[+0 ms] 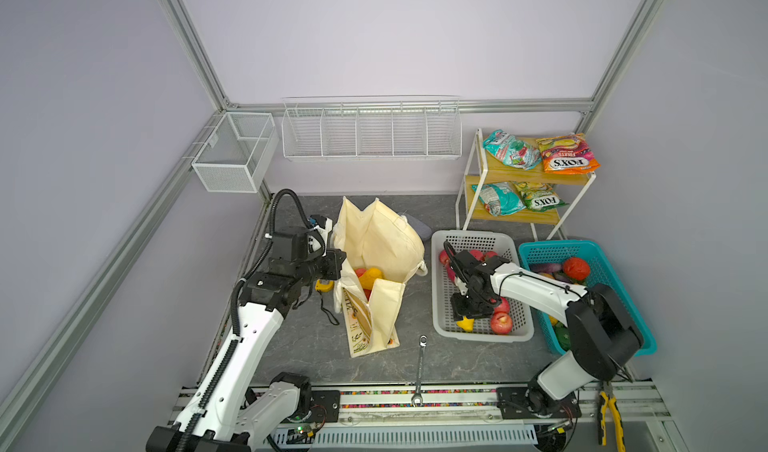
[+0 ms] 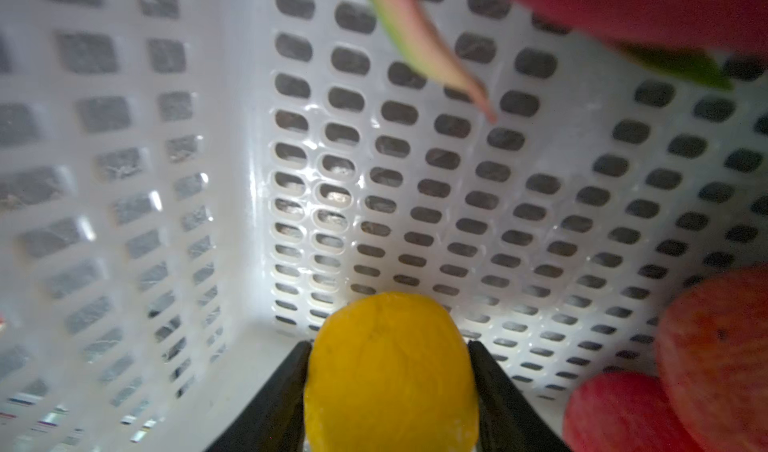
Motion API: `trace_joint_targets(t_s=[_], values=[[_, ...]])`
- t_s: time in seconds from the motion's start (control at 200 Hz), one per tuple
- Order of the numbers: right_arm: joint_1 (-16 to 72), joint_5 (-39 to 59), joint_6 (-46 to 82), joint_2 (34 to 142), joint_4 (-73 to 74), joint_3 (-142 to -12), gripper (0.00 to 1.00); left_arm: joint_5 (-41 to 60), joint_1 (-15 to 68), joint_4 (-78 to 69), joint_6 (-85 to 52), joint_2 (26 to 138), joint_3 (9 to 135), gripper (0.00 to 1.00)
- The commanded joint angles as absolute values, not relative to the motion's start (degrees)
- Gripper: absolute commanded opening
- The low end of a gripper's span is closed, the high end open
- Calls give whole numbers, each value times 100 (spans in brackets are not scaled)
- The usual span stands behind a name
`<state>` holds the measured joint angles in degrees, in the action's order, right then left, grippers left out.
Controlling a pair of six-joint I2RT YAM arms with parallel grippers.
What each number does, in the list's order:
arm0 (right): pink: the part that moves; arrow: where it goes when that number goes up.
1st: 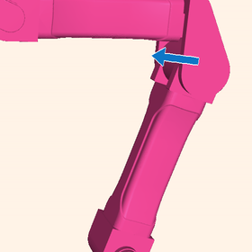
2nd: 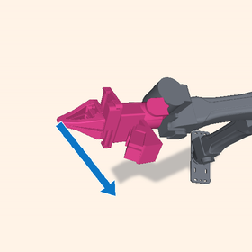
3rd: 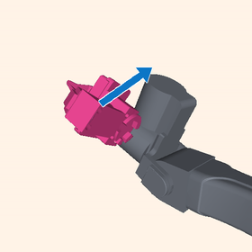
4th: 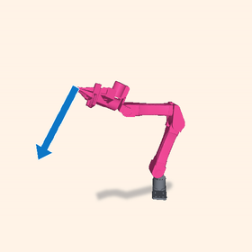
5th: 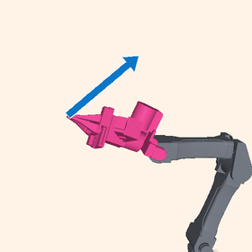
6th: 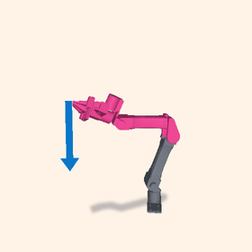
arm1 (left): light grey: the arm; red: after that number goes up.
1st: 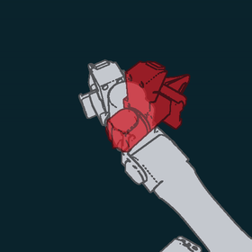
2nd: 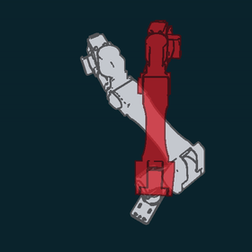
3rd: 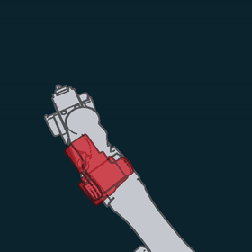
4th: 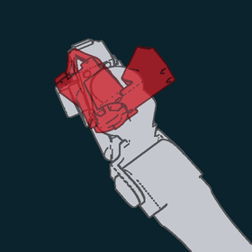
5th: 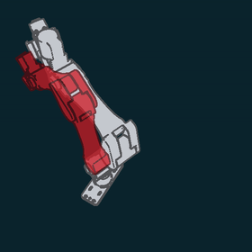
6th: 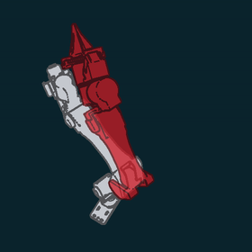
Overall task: Place the food into the grocery bag and tie it
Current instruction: 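Close the right gripper on the yellow lemon and lift it, then carry the yellow lemon with the right gripper over the tote bag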
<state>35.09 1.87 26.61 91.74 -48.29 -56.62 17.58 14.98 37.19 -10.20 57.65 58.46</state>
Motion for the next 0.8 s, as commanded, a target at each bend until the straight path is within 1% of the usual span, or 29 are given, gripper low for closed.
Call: trace_joint_targets(t_s=[0.0, 0.075, 0.255, 0.295, 0.41, 0.52, 0.655, 0.795], values=[[3562, 274, 2724, 9204, -4846, -5611, 48, 1749, 1455, 3538, -886, 5629, 5818, 0], [3576, 232, 2738, 9144, -4948, -5657, 44, 1774, 1459, 3532, -895, 5626, 5819, 0], [3697, -126, 2803, 8721, -5438, -6071, 42, 1801, 1459, 3524, -901, 5629, 5811, 0], [3758, -265, 2825, 8571, -5779, -6237, 42, 1795, 1459, 3524, -904, 5640, 5810, 0], [4095, -882, 2839, 8057, -6473, -7089, 42, 1824, 1459, 3516, -901, 5636, 5810, 0], [4385, -1164, 2733, 7636, -6737, -7953, 42, 1828, 1458, 3516, -905, 5637, 5810, 0], [4702, -1062, 2464, 7311, -6279, -8736, 42, 1842, 1459, 3507, -905, 5637, 5810, 0], [4909, -386, 2198, 7283, -4932, -8885, 41, 1848, 1459, 3507, -914, 5642, 5810, 0]])
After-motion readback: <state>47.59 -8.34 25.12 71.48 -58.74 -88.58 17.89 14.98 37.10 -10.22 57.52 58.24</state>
